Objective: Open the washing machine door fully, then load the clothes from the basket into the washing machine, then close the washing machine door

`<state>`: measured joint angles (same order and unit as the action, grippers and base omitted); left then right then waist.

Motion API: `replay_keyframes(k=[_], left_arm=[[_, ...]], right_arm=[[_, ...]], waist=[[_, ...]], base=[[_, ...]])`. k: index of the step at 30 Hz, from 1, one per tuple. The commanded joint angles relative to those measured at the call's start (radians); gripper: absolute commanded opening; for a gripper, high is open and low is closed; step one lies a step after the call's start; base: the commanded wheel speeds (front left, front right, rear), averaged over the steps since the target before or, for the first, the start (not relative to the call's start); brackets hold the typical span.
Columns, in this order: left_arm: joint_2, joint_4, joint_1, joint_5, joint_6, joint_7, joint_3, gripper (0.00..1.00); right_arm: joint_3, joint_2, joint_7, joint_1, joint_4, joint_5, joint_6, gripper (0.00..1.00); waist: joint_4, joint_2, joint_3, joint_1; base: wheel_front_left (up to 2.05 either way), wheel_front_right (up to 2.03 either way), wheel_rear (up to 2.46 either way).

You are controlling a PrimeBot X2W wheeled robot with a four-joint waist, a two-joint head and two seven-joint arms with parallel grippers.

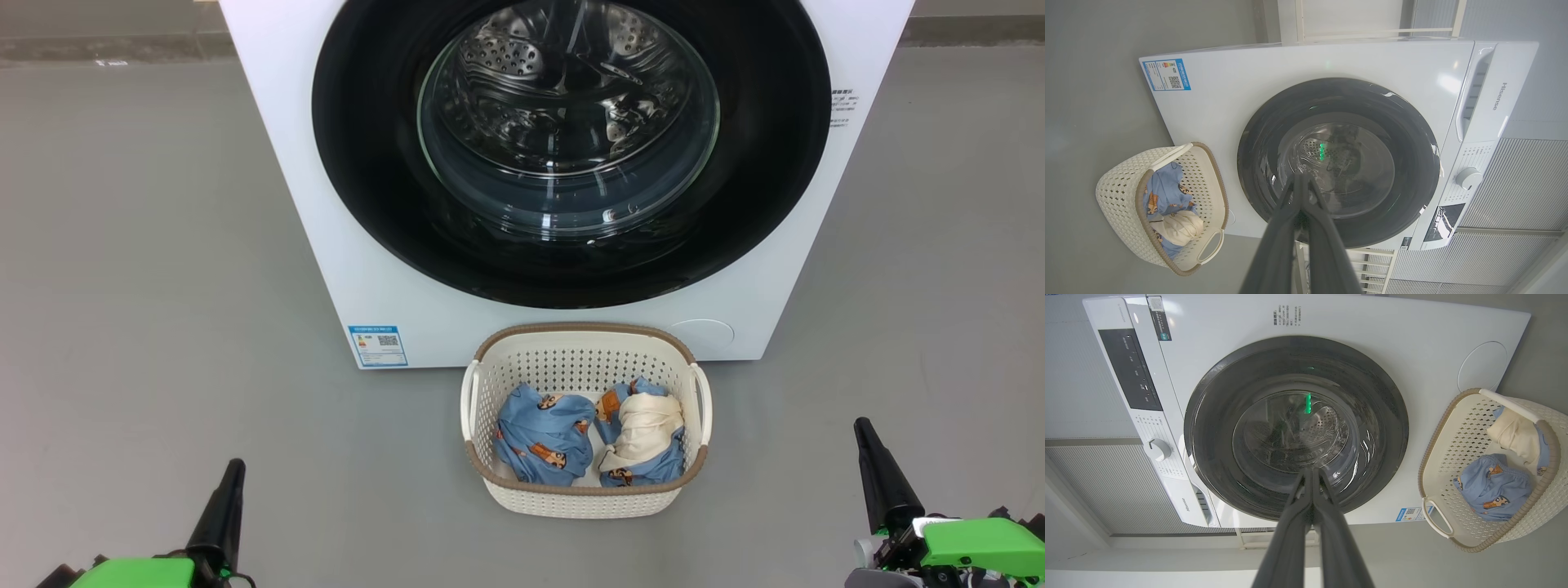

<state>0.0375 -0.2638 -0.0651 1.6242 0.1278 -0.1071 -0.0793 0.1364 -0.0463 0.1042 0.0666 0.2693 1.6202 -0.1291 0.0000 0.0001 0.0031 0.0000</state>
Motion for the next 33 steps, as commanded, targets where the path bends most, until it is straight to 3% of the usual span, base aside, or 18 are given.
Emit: replay_keyframes(k=[1, 4, 5, 12, 16, 20, 33], left_arm=[[0.013, 0.019, -0.043, -0.016, 0.003, -0.007, -0.035, 0.00], [0.013, 0.019, -0.043, -0.016, 0.003, -0.007, -0.035, 0.00], [0.000, 0.000, 0.000, 0.000, 0.000, 0.000, 0.000, 1.00], [-0.012, -0.025, 0.024, -0.002, 0.000, 0.006, 0.004, 1.00], [-0.009, -0.017, 0.025, -0.011, 0.000, 0.016, 0.007, 1.00], [-0.002, -0.006, 0.027, -0.024, 0.000, 0.029, 0.014, 1.00], [0.024, 0.024, 0.025, -0.119, 0.000, 0.070, 0.035, 1.00]], right_arm=[[-0.022, -0.004, 0.010, 0.041, -0.025, -0.012, -0.002, 0.00], [-0.022, -0.004, 0.010, 0.041, -0.025, -0.012, -0.002, 0.00], [0.000, 0.000, 0.000, 0.000, 0.000, 0.000, 0.000, 1.00], [-0.006, 0.008, -0.006, -0.021, 0.035, -0.001, 0.000, 1.00], [-0.015, 0.006, -0.018, -0.021, 0.034, -0.010, 0.000, 1.00], [-0.024, 0.002, -0.031, -0.020, 0.035, -0.027, 0.000, 1.00], [-0.052, -0.017, -0.070, -0.006, 0.031, -0.150, 0.000, 1.00]], waist=[[0.000, -0.0001, 0.000, 0.0000], [0.000, -0.0001, 0.000, 0.0000], [0.000, -0.0001, 0.000, 0.0000], [0.000, -0.0001, 0.001, 0.0002], [0.002, -0.0001, -0.002, 0.0022], [0.004, -0.0001, 0.000, 0.0002], [0.009, -0.0001, 0.001, 0.0000]], base=[[0.00, 0.00, 0.00], [0.00, 0.00, 0.00], [0.00, 0.00, 0.00], [0.00, 0.00, 0.00], [0.00, 0.00, 0.00], [0.00, 0.00, 0.00], [0.00, 0.00, 0.00]])
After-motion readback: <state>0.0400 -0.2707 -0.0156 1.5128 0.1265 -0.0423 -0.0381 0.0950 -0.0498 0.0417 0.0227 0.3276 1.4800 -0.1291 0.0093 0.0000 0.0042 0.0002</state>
